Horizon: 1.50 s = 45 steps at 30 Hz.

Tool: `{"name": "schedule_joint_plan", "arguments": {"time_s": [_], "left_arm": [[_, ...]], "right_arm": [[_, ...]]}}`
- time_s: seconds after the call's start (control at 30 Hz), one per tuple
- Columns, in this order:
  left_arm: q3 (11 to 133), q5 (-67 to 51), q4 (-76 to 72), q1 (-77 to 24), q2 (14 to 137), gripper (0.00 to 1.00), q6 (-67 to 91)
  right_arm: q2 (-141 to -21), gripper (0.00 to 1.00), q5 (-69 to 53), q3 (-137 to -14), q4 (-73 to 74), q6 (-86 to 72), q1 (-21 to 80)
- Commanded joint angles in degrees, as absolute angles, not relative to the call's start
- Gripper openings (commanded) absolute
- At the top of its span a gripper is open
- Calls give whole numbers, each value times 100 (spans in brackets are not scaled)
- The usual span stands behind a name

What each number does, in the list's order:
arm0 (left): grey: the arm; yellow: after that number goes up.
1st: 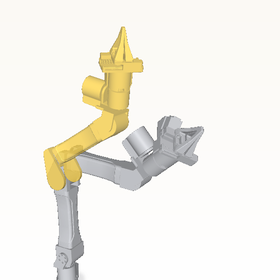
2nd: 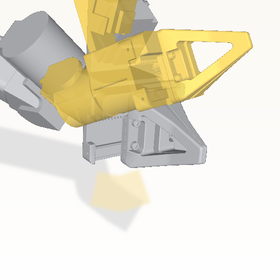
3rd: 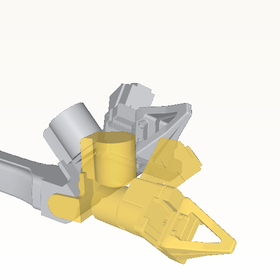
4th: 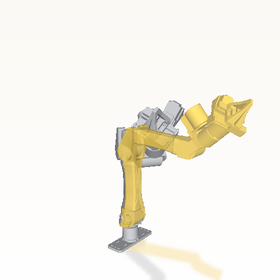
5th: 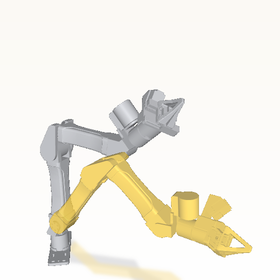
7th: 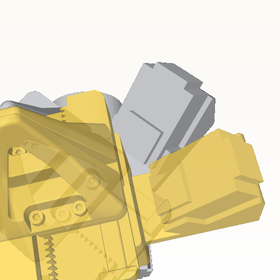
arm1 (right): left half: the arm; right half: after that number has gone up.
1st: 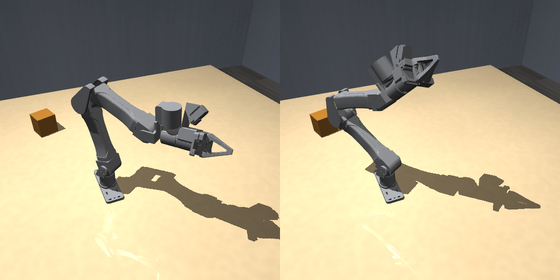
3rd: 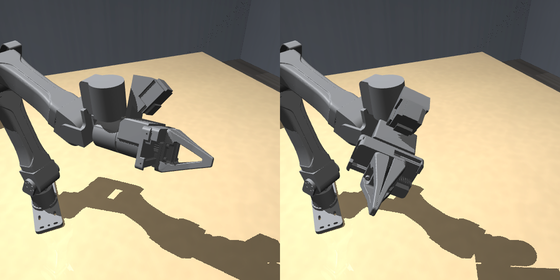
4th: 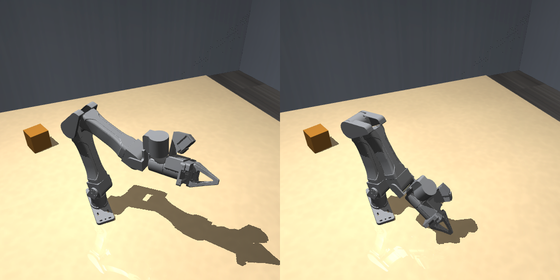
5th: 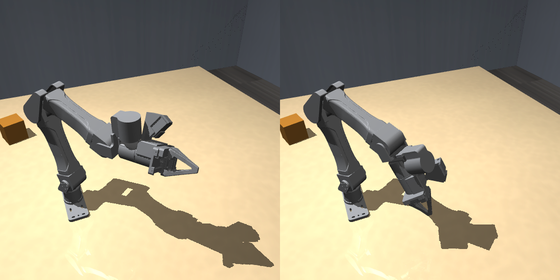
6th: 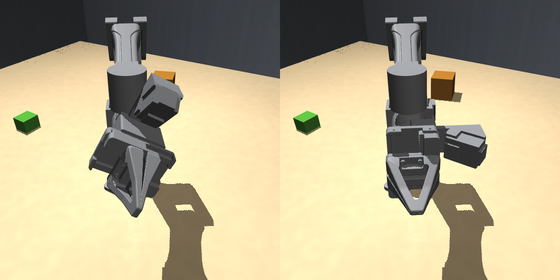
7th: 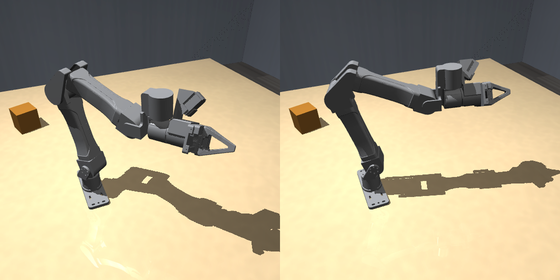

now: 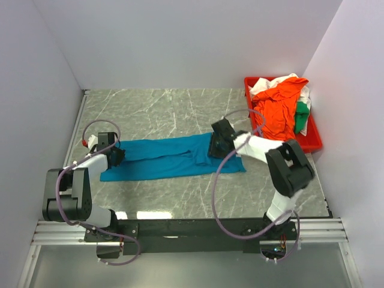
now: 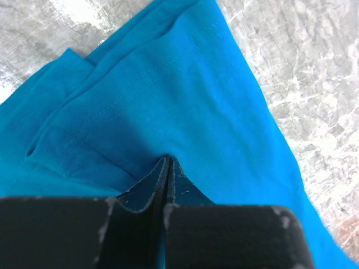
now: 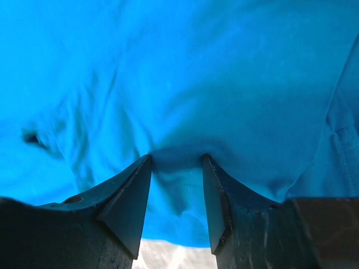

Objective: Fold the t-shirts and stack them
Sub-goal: Fold the tshirt

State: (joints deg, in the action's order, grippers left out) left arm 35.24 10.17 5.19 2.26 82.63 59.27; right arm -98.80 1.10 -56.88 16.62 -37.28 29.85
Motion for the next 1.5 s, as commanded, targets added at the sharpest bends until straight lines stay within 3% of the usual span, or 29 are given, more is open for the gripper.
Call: {"name": "schedule_joint_plan", "arguments": {"time_s": [0.0,0.27,0.53,0.6,0.77,0.97,1.17,1.23,1.33,1.47], "left_arm": [[3191,994,642,229,8218,4,5801],[2866,554,440,36,8025,4,6160],[2707,606,413,-1808,7989,2,7380],[2716,668,457,-2439,8007,2,7715],[2786,782,624,-3776,8077,3,8278],[3058,1107,1272,-5305,8104,4,8920],[3603,2222,2784,-6099,7411,17,8983],[3804,2538,2909,-6100,7024,27,8492],[4287,2725,2674,-6100,6969,33,7448],[4886,2455,2322,-6108,7775,33,6008]], "right_arm": [[-10580,49,422,-6572,2170,-3385,2778],[-12259,49,633,-9287,3469,-2743,2479],[-14551,50,624,-13440,5052,-1890,2347],[-14774,52,536,-13815,5054,-1663,2303],[-14415,57,448,-13062,4246,-1363,2215],[-14388,57,510,-13008,4254,-1011,2215],[-14221,57,606,-12946,4228,-888,2206],[-14054,58,677,-12946,4219,-896,2197],[-13730,60,659,-12876,4184,-1063,2180],[-12940,61,537,-12306,3991,-1571,2162]]}}
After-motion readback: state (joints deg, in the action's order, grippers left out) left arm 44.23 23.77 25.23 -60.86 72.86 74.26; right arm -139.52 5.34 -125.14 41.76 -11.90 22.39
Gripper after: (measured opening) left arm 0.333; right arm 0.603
